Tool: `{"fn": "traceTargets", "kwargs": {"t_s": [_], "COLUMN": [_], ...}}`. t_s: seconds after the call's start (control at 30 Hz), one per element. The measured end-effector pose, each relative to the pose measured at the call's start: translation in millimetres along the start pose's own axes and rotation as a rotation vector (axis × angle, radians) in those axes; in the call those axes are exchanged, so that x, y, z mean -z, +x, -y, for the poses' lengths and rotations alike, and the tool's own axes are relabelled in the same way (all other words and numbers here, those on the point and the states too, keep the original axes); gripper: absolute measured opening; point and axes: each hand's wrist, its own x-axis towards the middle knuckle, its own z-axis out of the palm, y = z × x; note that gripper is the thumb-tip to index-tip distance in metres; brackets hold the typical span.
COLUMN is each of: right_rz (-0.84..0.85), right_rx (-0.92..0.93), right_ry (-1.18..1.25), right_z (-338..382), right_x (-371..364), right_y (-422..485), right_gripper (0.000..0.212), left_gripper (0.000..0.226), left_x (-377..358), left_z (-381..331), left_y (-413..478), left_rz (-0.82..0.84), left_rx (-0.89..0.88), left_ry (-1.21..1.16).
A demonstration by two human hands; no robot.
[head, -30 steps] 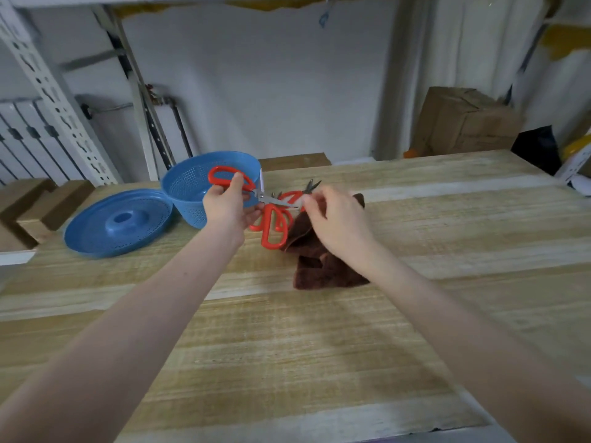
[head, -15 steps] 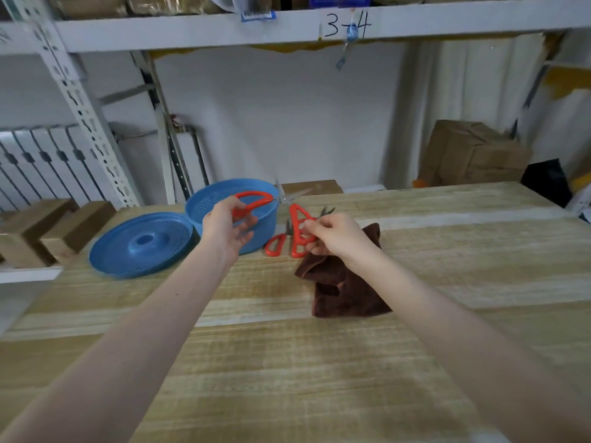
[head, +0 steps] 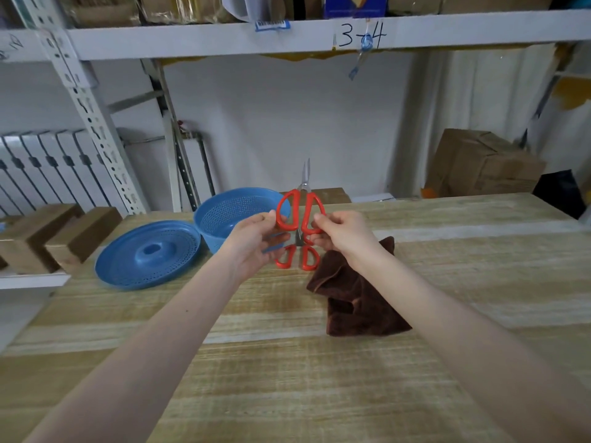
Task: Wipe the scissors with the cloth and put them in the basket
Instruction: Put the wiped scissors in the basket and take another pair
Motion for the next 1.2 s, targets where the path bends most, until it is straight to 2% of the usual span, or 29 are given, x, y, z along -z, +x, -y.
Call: {"fn": "traceTargets", "kwargs": {"t_s": [0.17, 0.33, 0.43, 0.5, 0.6, 0.73, 0.9, 1.03, 1.1, 1.2], "right_rz": [0.027, 0.156, 0.235, 0.18, 0.116, 0.216, 0.366, 0.493, 0.519, 0.533], "right_rx": [0.054, 0.033, -0.015, 0.011, 0.137, 0.126, 0.124, 0.156, 0.161, 0.176], "right_ry": [-0.065, -0.23, -0.325, -0.477, -0.75, -0.94, -1.15, -1.271, -1.365, -1.46], "right_z": [-3.8, -8.2, -1.7, -0.7, -4.2, -12.7, -22.7, -33.6, -36.2, -32.9], "right_x": [2.1, 2.0, 1.6, 8.4, 22.3, 24.9, 13.3, -2.5, -8.3, -14.6], "right_y": [3.3, 9.4, 11.1, 18.1, 28.4, 35.5, 54.0, 64.8, 67.7, 68.7], "right_gripper": [0.019, 0.024, 0.038, 0.043, 0.032, 0.022, 0.026, 0.019, 0.019, 0.033], "left_gripper": [0.019, 0.02, 0.02, 0.019, 0.018, 0.033, 0.036, 0.047, 0.04, 0.028], "left_x": [6.4, 8.0, 11.2, 22.3, 42.8, 57.5, 54.5, 52.1, 52.1, 51.2], "left_z": [6.3, 4.6, -9.0, -21.8, -30.1, -35.9, -37.9, -28.5, -25.8, -24.9], "left_y": [1.4, 0.0, 5.0, 17.1, 43.5, 73.3, 93.6, 98.8, 98.5, 98.9], "left_rz": [0.015, 0.061, -0.046, -0.196, -0.412, -0.554, -0.516, -0.464, -0.462, -0.489], "left_rx": [0.062, 0.105, 0.075, 0.032, -0.057, -0.119, -0.07, -0.031, -0.045, -0.15], "left_ry": [0.015, -0.044, -0.083, -0.095, 0.228, 0.679, 0.979, 1.149, 1.224, 1.232]}}
